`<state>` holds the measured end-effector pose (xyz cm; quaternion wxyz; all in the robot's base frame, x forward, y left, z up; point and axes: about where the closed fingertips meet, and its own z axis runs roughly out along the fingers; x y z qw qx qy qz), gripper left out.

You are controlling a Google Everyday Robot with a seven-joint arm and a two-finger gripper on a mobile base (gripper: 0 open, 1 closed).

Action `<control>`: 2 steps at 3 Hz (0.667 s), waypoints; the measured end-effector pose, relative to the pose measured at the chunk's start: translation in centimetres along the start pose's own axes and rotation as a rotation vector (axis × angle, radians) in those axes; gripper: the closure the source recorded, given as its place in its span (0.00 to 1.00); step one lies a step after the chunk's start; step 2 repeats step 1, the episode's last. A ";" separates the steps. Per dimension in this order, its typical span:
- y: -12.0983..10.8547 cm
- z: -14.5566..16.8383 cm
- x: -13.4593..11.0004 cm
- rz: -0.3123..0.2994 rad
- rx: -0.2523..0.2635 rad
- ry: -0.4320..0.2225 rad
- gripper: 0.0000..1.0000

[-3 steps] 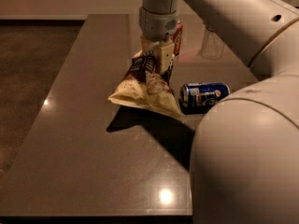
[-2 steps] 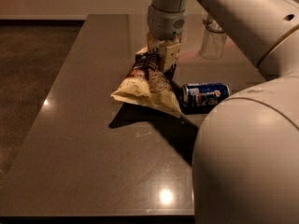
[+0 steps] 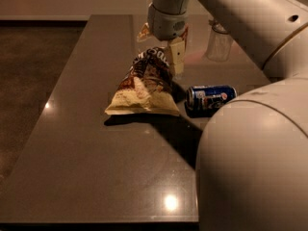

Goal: Move brown chip bag near pepsi can

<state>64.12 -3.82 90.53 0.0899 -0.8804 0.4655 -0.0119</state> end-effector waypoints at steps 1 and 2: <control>-0.6 0.2 0.0 -0.001 0.018 0.001 0.00; -0.6 0.2 0.0 -0.001 0.018 0.001 0.00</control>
Offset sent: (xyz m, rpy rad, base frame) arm 0.0000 0.0000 0.0000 0.0000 0.0000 0.0000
